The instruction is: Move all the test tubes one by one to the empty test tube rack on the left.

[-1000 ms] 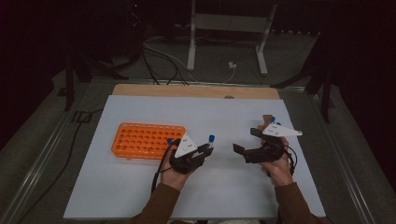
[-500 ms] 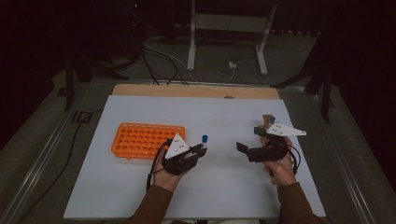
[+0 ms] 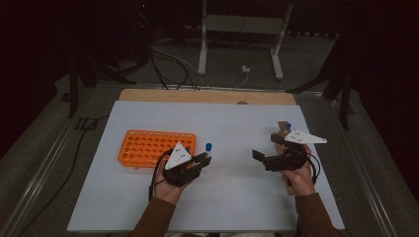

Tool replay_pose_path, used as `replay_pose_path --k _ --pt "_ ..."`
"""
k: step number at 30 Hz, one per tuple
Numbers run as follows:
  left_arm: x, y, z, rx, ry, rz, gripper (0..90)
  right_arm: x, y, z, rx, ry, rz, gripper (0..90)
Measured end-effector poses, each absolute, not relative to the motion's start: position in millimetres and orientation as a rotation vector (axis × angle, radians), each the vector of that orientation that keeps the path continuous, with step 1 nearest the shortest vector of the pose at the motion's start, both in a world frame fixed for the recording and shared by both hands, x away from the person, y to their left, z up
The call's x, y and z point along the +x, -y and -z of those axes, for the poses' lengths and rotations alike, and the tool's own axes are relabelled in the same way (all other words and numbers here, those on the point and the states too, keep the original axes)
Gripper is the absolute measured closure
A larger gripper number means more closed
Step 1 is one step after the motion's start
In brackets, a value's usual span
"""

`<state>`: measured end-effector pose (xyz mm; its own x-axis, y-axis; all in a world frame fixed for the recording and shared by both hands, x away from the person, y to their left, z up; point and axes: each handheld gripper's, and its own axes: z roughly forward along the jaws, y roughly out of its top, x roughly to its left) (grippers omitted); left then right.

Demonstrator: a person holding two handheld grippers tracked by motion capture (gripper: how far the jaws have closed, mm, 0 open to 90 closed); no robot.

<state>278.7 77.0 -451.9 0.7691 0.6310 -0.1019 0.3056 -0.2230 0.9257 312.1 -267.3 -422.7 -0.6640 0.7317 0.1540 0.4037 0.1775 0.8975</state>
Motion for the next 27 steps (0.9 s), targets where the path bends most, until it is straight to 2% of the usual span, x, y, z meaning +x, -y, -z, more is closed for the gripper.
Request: replay_pose_path --k 27 --pt "271.0 -114.8 444.8 1.79 -0.739 -0.382 78.3 312.1 270.1 421.8 1.086 -2.137 -1.482 0.0"
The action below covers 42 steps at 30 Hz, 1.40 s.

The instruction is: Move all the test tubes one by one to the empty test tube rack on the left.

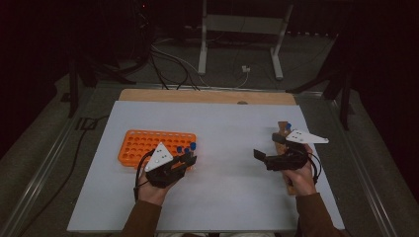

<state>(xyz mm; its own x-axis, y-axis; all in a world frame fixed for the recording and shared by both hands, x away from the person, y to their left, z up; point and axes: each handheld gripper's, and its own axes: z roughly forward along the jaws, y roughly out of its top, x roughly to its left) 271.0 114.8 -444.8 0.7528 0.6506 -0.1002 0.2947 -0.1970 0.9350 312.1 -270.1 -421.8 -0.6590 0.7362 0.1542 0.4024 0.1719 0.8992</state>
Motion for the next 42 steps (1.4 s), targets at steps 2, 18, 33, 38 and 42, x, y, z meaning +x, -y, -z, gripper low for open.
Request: replay_pose_path --k 2,18,33,38,42 --pt "270.3 -116.4 443.9 1.789 -0.738 -0.386 78.3 311.9 270.3 421.6 1.087 -2.136 -1.482 0.0" --pt "271.4 -147.6 437.7 1.741 -0.797 -0.445 78.3 311.6 271.5 421.2 1.087 -2.133 -1.483 0.0" --pt "287.7 -158.9 458.0 1.73 -0.943 -0.544 78.2 311.6 271.0 421.0 1.079 -2.133 -1.488 0.0" --pt "294.0 -157.5 467.5 1.747 -0.963 -0.551 78.2 311.5 270.9 421.2 1.079 -2.135 -1.49 0.0" --pt "298.4 -157.9 473.2 1.762 -0.977 -0.552 78.2 311.4 270.2 421.3 1.076 -2.138 -1.49 0.0"
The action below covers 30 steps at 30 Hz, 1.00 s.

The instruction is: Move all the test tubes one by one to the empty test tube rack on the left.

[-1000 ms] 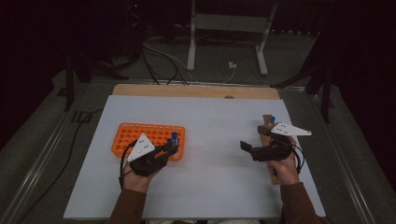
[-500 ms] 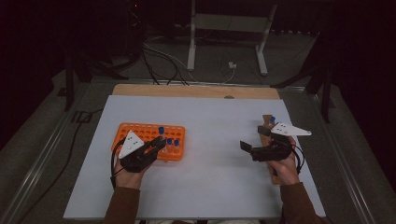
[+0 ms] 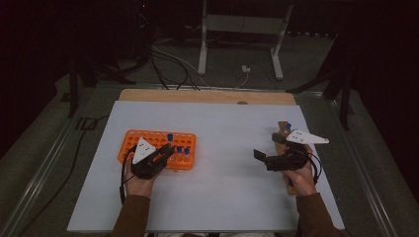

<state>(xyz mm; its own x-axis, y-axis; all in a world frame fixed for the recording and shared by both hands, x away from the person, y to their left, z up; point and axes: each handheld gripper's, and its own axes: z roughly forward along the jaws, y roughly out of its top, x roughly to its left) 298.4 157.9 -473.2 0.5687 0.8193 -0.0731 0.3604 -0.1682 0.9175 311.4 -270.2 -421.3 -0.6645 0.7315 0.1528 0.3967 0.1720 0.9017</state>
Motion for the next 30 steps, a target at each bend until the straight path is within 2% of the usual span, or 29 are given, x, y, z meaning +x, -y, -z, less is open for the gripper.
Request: replay_pose_path --k 20,30 --pt "303.4 -150.3 493.6 1.96 -1.021 -0.504 78.3 310.7 271.5 420.6 1.072 -2.136 -1.498 0.0" --pt "299.8 -149.0 493.4 1.968 -1.017 -0.514 78.2 310.8 271.7 420.7 1.072 -2.137 -1.499 0.0"
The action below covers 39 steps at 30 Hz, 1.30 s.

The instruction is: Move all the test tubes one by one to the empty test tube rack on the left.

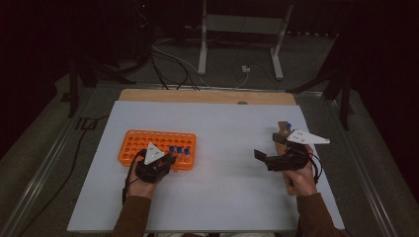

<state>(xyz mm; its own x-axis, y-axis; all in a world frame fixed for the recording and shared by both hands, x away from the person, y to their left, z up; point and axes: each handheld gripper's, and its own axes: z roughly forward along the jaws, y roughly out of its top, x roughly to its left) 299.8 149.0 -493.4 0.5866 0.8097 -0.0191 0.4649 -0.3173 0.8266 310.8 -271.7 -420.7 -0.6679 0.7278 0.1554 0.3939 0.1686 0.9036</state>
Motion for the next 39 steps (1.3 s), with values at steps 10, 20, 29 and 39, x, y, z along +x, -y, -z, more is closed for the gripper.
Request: replay_pose_path --k 10,20,29,39 --pt "299.6 -152.0 493.2 1.941 -1.03 -0.461 75.3 311.2 271.8 421.2 1.075 -2.137 -1.493 0.0" --pt "293.4 -158.5 484.5 1.868 -1.026 -0.435 59.1 311.1 271.9 421.1 1.072 -2.136 -1.496 0.0" --pt "286.7 -170.4 473.1 1.79 -1.003 -0.454 48.5 311.0 273.5 420.5 1.073 -2.128 -1.499 0.0" --pt "277.4 -188.6 458.3 1.701 -1.055 -0.502 18.5 310.3 284.5 416.2 1.095 -2.074 -1.496 0.0"
